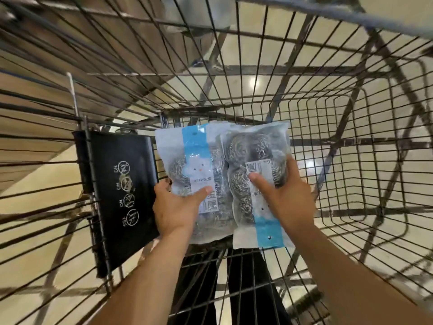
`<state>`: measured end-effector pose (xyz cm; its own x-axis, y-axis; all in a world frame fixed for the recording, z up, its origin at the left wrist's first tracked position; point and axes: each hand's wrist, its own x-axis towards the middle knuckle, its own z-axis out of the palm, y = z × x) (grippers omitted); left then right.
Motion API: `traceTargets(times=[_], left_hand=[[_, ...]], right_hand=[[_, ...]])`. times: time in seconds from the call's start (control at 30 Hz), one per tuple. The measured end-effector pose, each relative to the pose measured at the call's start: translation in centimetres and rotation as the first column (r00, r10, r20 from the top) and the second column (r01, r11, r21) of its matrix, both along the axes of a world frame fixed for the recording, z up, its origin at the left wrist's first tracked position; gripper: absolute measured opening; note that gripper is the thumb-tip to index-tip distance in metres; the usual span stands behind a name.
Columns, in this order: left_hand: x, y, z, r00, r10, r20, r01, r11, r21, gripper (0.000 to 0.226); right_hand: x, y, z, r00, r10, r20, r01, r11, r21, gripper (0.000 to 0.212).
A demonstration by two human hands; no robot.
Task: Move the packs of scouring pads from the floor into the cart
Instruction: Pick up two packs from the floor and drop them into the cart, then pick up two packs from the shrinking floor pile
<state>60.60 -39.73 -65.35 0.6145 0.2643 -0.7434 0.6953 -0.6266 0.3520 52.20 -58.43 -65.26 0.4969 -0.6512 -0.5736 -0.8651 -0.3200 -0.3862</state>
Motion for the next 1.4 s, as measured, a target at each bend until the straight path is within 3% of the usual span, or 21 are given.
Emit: traceTargets(times=[0.07, 0.17, 0.3, 0.4, 0.47, 0.7, 0.87, 1.1, 1.4], left_hand=[[-0.1, -0.1, 0.5, 0.998, -0.056, 0.011, 0.055, 0.996, 0.072, 0.105], [-0.6, -0.6, 2.7, 0.945, -0.314, 0.088, 0.295, 0.939, 0.179, 0.093], [-1.3, 0.1, 7.1, 0.697, -0.698, 0.165, 0.634, 0.707, 0.314, 0.071], [-0.8, 0.8, 11.6, 0.517, -0.837, 0.179, 0.719, 0.538, 0.440, 0.064], [0.2, 1.5, 15.0, 0.463, -0.870, 0.172, 0.712, 0.480, 0.512, 0.059], [3.8, 5.2, 28.3, 0.458, -0.860, 0.225, 0.535, 0.469, 0.703, 0.052], [3.7, 8.7, 37.1, 0.543, -0.795, 0.271, 0.391, 0.525, 0.756, 0.054], [-0.7, 15.6, 48.0, 0.711, -0.593, 0.378, 0.101, 0.617, 0.780, 0.059], [-10.5, 27.2, 57.0, 0.796, -0.347, 0.496, -0.238, 0.573, 0.784, 0.064]], right_hand=[[0.1, 0.6, 0.7, 0.995, 0.049, -0.092, -0.055, 0.996, -0.068, 0.087], [0.4, 1.3, 2.0, 0.965, 0.048, -0.256, -0.088, 0.985, -0.150, 0.103], [0.7, 1.4, 5.7, 0.944, 0.237, -0.228, -0.279, 0.944, -0.173, 0.083], [1.5, 1.6, 9.8, 0.869, 0.450, -0.205, -0.489, 0.845, -0.218, 0.072], [2.4, 1.7, 13.2, 0.814, 0.552, -0.182, -0.581, 0.770, -0.264, 0.072], [7.0, 2.0, 26.5, 0.649, 0.758, -0.069, -0.708, 0.568, -0.418, 0.064], [10.3, 3.0, 35.5, 0.482, 0.876, -0.027, -0.740, 0.391, -0.547, 0.061], [14.0, 10.2, 46.1, 0.150, 0.988, 0.044, -0.734, 0.141, -0.664, 0.060], [13.2, 26.2, 54.3, -0.220, 0.967, 0.127, -0.619, -0.038, -0.784, 0.058]])
